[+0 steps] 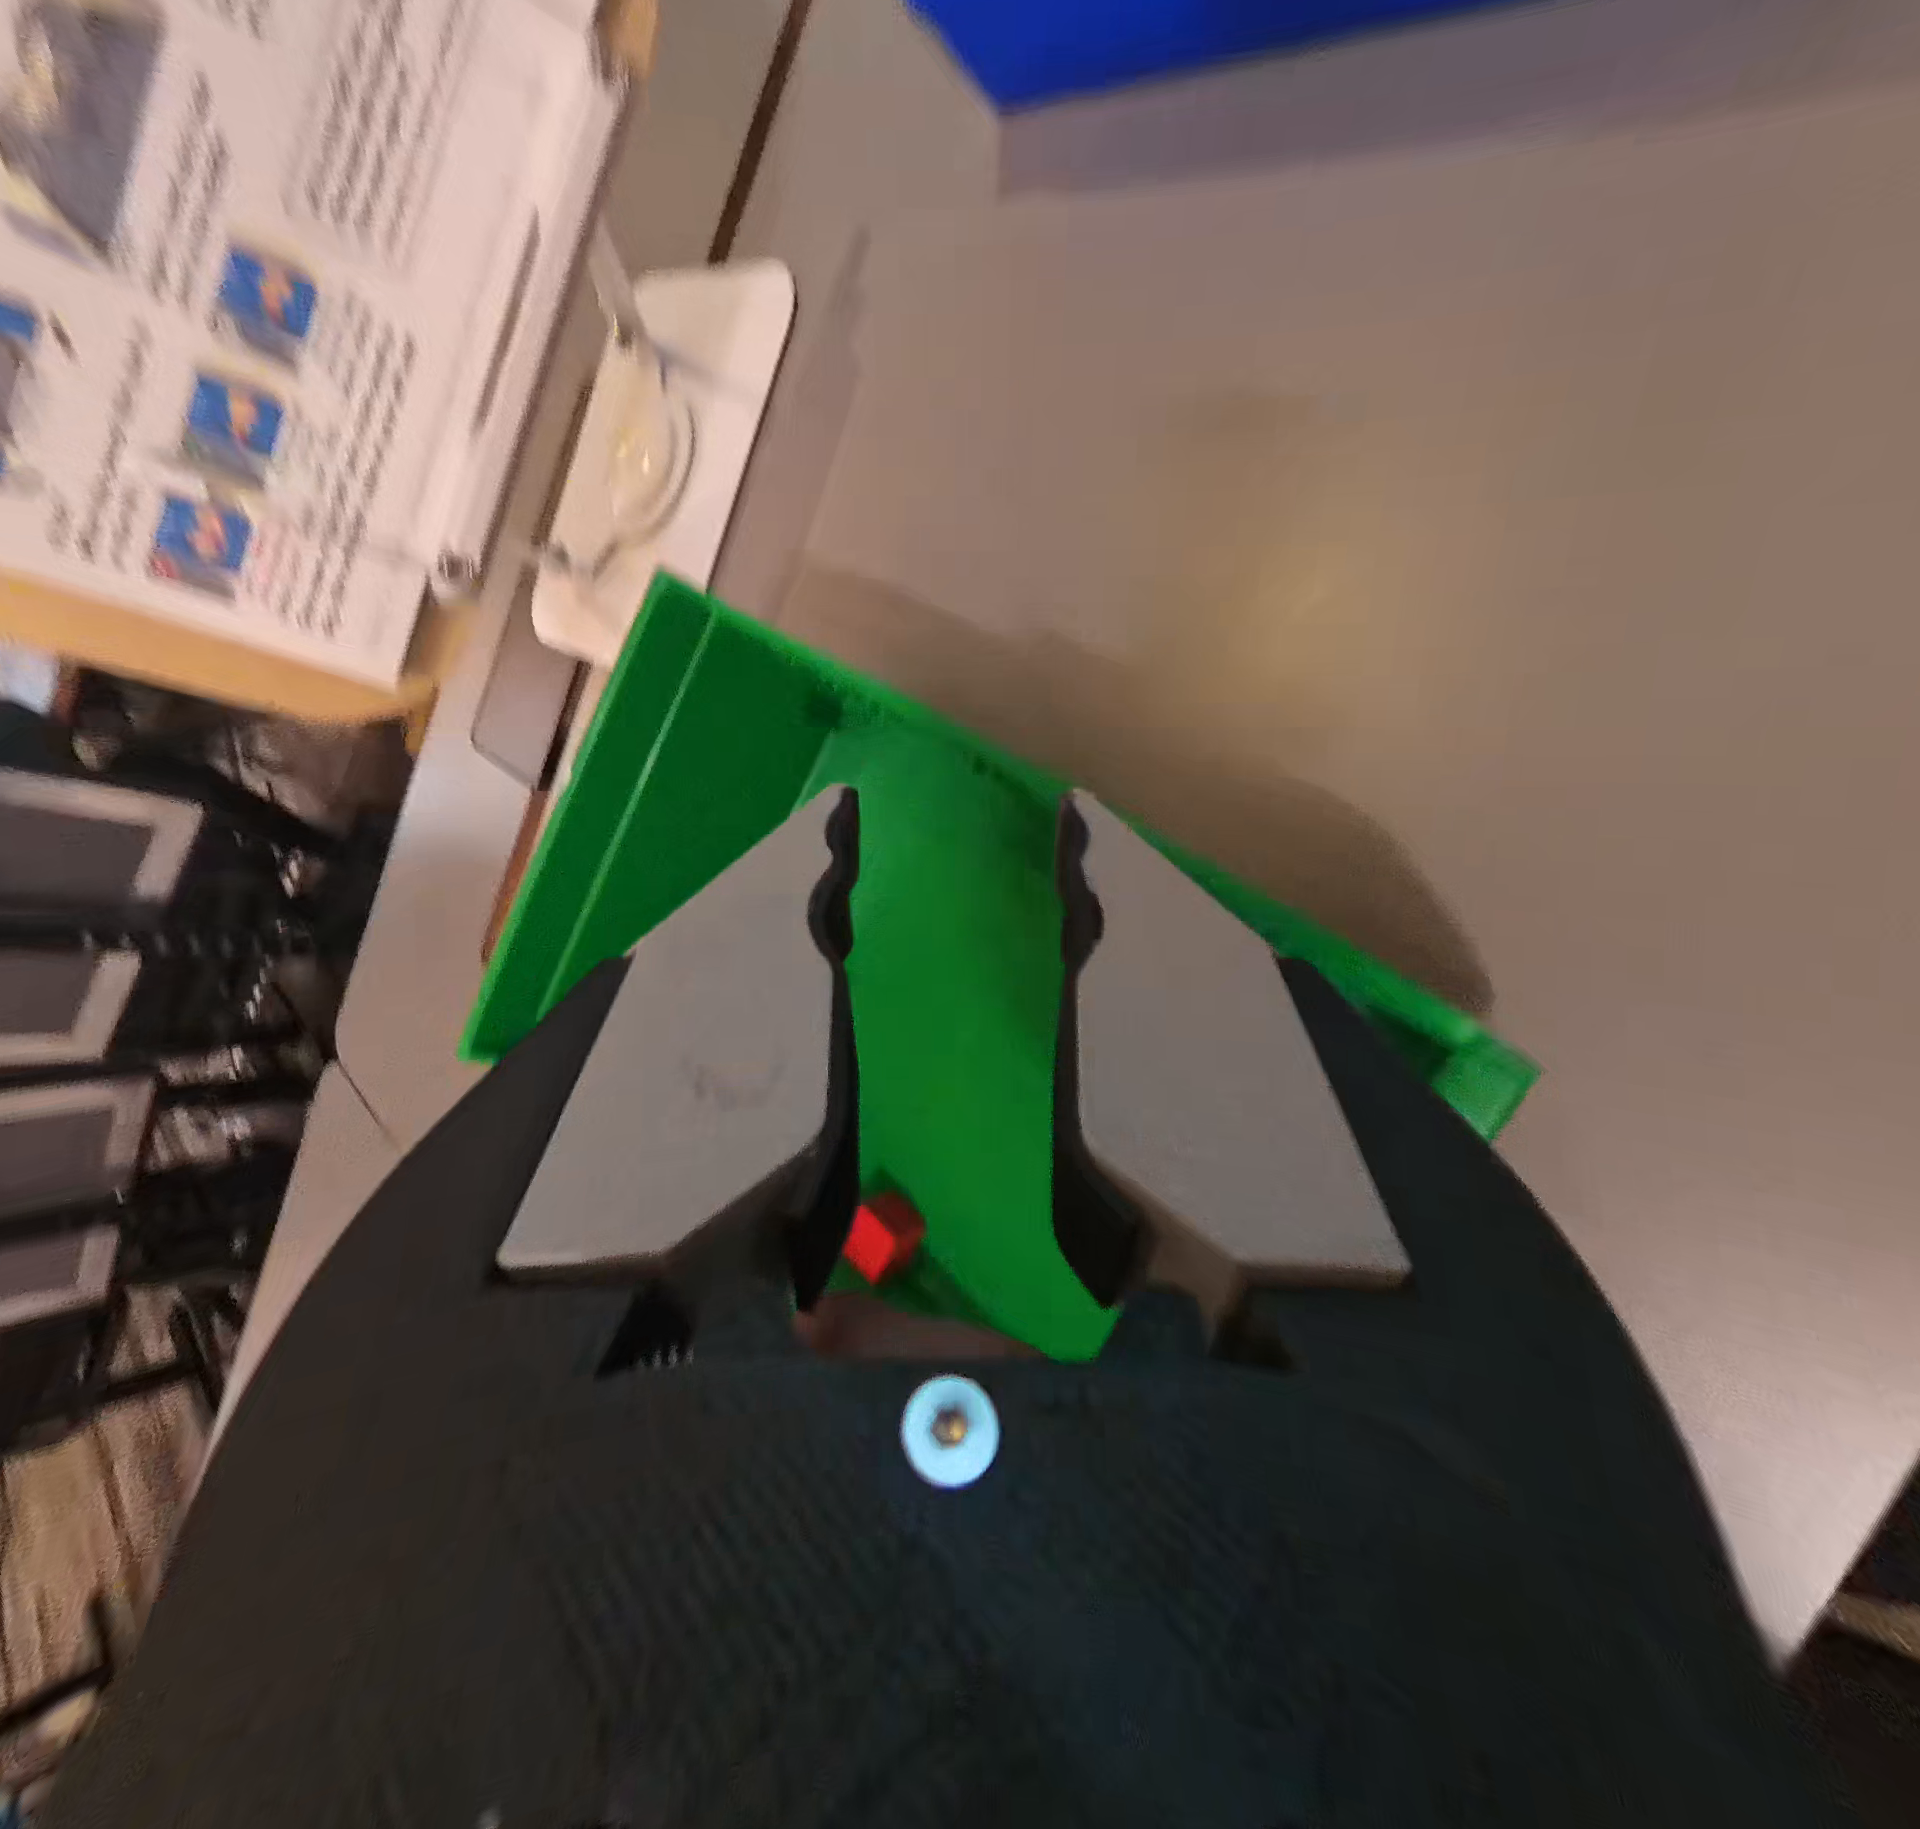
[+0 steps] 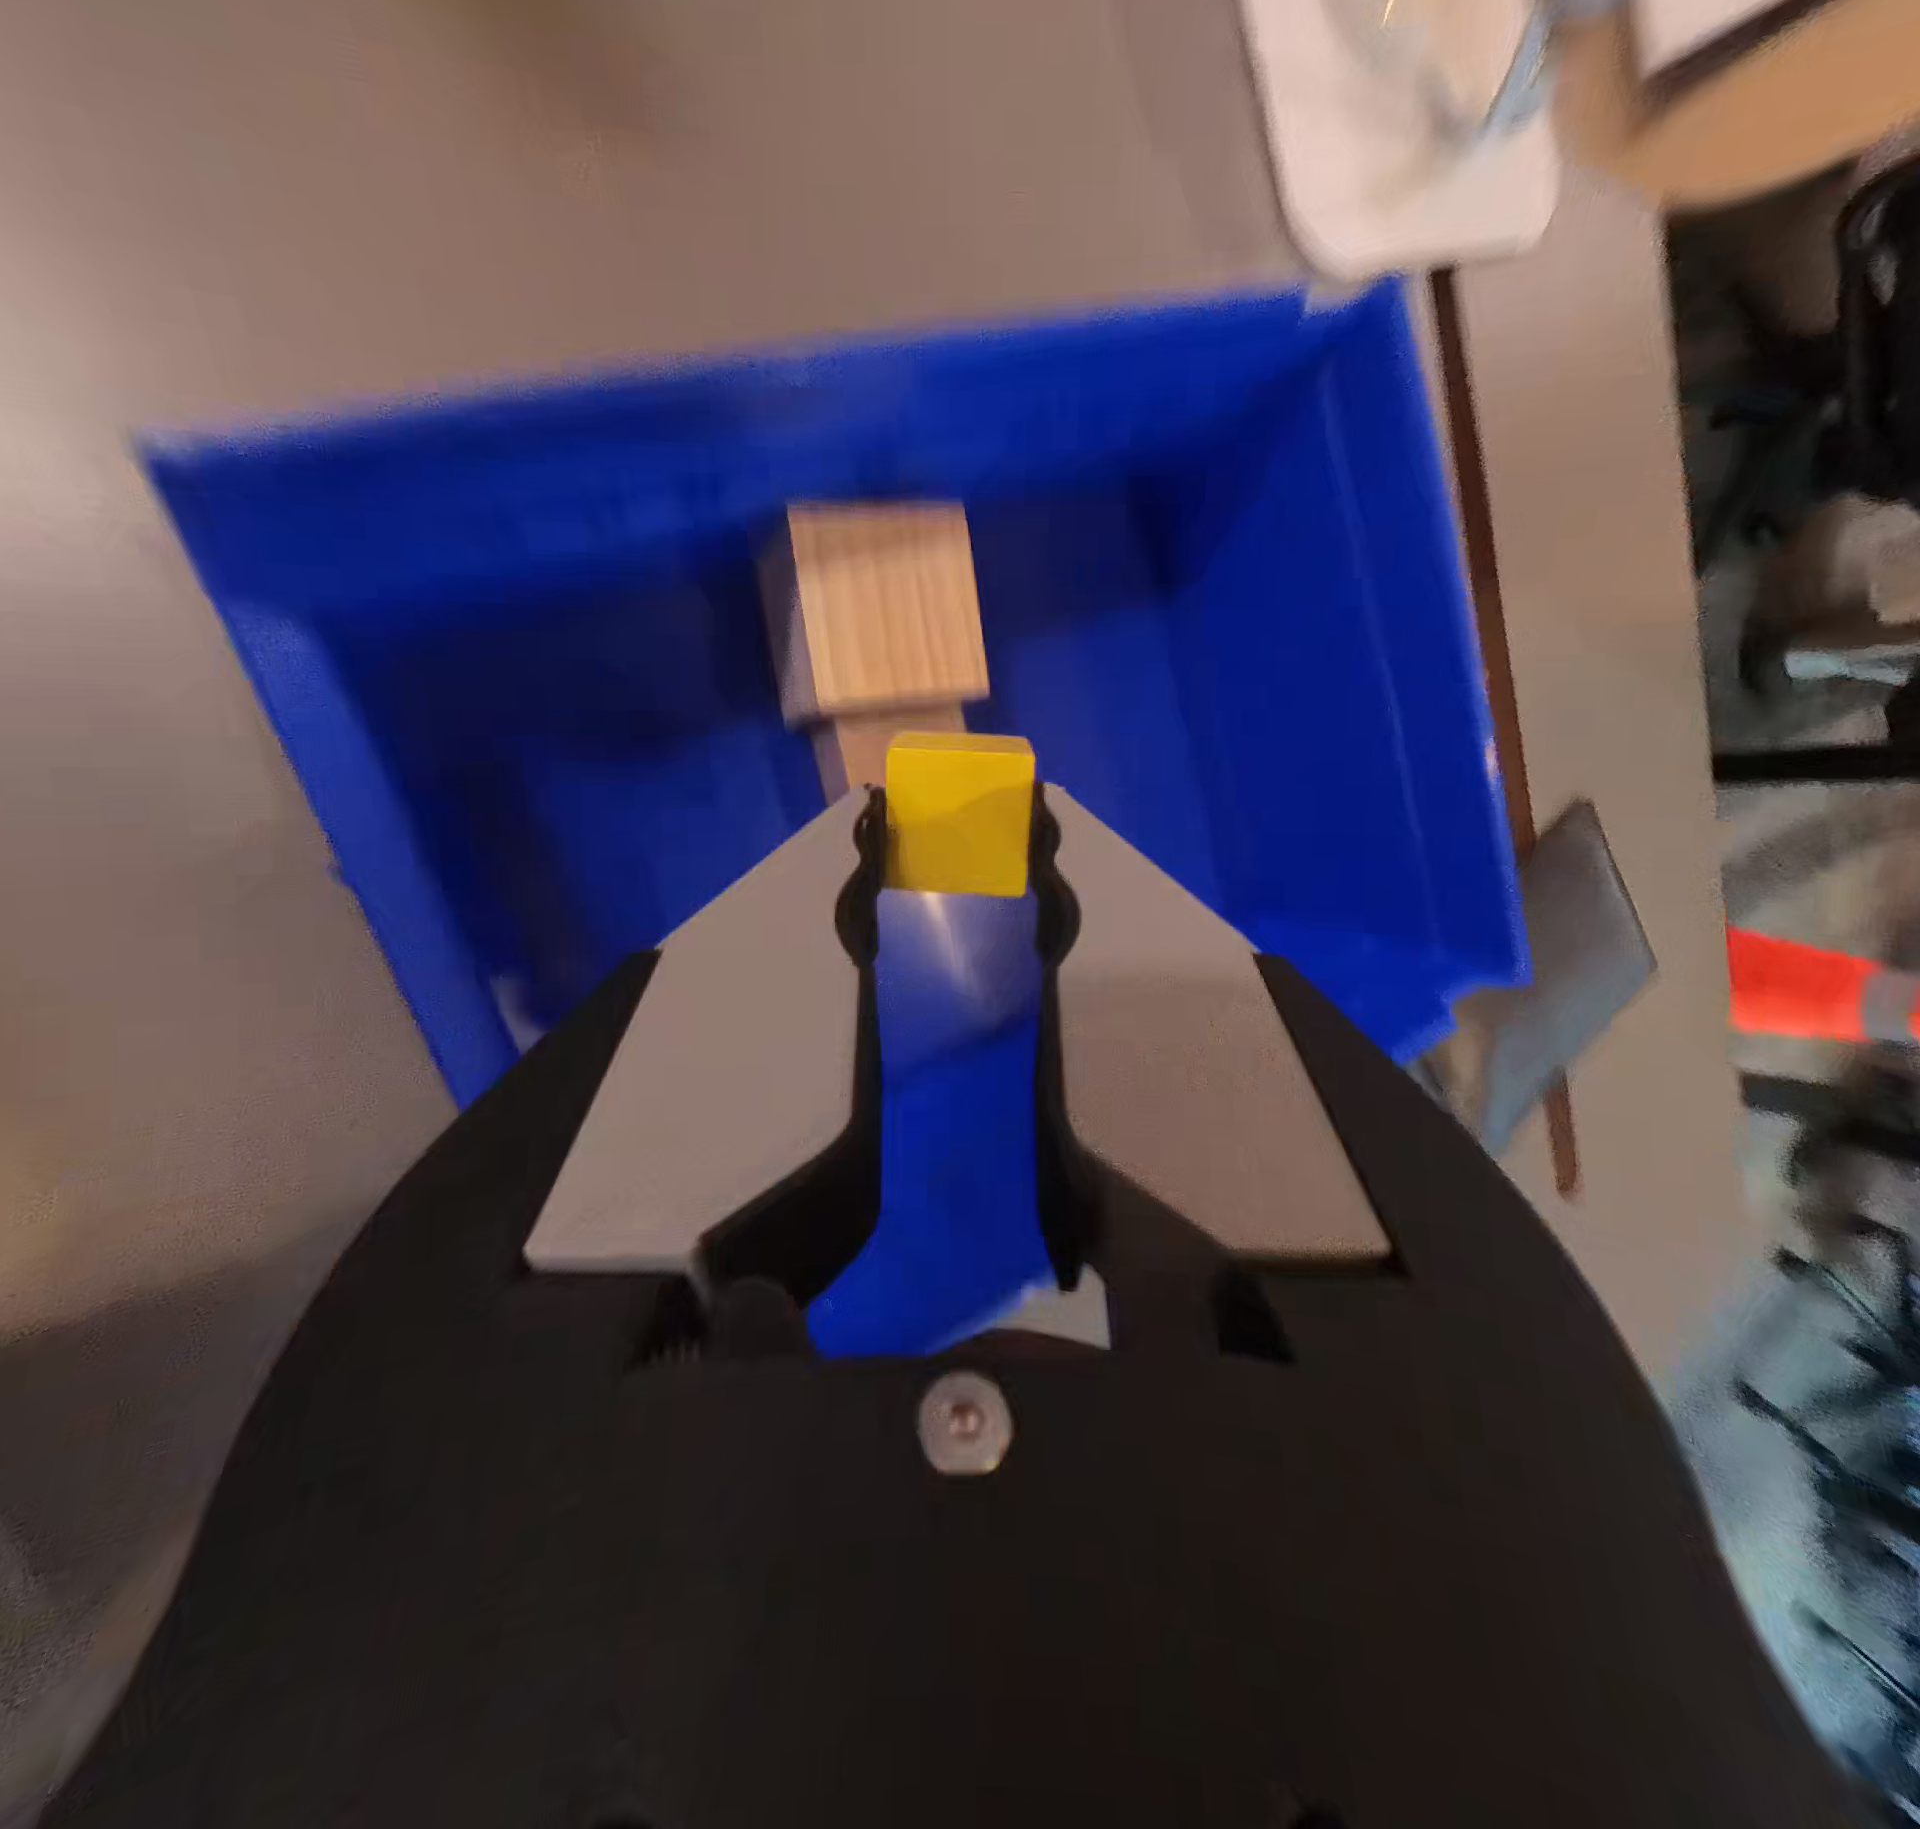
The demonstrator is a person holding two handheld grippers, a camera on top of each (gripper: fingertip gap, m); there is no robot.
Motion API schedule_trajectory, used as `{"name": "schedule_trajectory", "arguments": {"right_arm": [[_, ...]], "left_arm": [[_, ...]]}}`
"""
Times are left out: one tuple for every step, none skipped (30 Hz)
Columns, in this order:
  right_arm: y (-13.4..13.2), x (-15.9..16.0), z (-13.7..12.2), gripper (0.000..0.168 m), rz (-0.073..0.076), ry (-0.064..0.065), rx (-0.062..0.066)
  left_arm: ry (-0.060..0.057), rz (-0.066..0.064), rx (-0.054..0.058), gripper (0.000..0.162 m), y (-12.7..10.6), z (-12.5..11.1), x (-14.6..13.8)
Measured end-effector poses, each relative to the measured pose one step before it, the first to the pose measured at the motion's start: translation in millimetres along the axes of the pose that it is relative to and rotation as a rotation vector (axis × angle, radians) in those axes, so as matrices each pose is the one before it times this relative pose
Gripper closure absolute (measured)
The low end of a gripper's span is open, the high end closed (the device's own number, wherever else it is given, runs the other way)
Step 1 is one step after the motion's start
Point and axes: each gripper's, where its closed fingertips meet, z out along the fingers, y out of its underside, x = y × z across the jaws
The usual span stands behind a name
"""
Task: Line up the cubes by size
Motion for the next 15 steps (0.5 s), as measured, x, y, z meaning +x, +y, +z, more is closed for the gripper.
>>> {"name": "schedule_trajectory", "arguments": {"right_arm": [[16.71,0.35,7.81,0.143,-0.0372,-0.0072,-0.0839],[14.35,-0.89,9.34,0.143,-0.0324,-0.0115,-0.0769],[11.57,-2.33,9.96,0.143,-0.0253,-0.0198,-0.0677],[8.55,-2.31,9.71,0.143,-0.0212,-0.0210,-0.0548],[6.02,-0.93,8.68,0.143,-0.0166,-0.0151,-0.0430],[3.13,0.46,7.25,0.143,-0.0095,-0.0105,-0.0262],[-0.66,-0.65,5.71,0.143,-0.0037,-0.0199,-0.0042],[-2.86,-1.16,4.57,0.143,0.0001,-0.0237,0.0079],[-3.20,-0.13,4.05,0.143,0.0007,-0.0160,0.0065],[-2.00,-0.89,4.00,0.143,-0.0014,-0.0188,-0.0019],[-0.79,0.06,4.16,0.143,-0.0034,-0.0098,-0.0104],[-0.18,0.03,3.97,0.143,-0.0054,-0.0073,-0.0113],[-0.49,-1.87,4.02,0.143,-0.0052,-0.0160,-0.0072],[-0.56,-2.25,3.96,0.143,-0.0019,-0.0169,-0.0043],[-0.07,-1.44,4.05,0.143,-0.0005,-0.0104,-0.0072]], "left_arm": [[0.0047,-0.0131,-0.0458,0.127,13.68,-0.23,-3.58],[0.0096,-0.0065,-0.0517,0.127,14.31,0.38,-2.23],[0.0060,-0.0043,-0.0494,0.126,13.80,1.14,-2.60],[0.0079,-0.0039,-0.0472,0.126,13.22,2.03,-2.01],[0.0160,-0.0060,-0.0426,0.124,11.98,2.52,-0.75],[0.0115,-0.0099,-0.0329,0.122,9.94,2.64,-1.40],[0.0091,-0.0133,-0.0293,0.122,8.69,2.70,-1.86],[0.0186,-0.0138,-0.0297,0.122,8.21,2.64,-0.20],[0.0241,-0.0117,-0.0263,0.121,7.06,2.29,1.13],[0.0179,-0.0079,-0.0218,0.120,5.67,2.24,0.71],[0.0116,-0.0042,-0.0209,0.120,4.76,1.91,0.41],[0.0105,-0.0027,-0.0201,0.119,4.04,1.88,0.72],[0.0098,-0.0012,-0.0174,0.118,2.96,2.04,0.78],[0.0068,0.0004,-0.0152,0.118,2.44,2.42,0.35],[0.0067,-0.0010,-0.0179,0.118,3.04,3.31,0.01]]}}
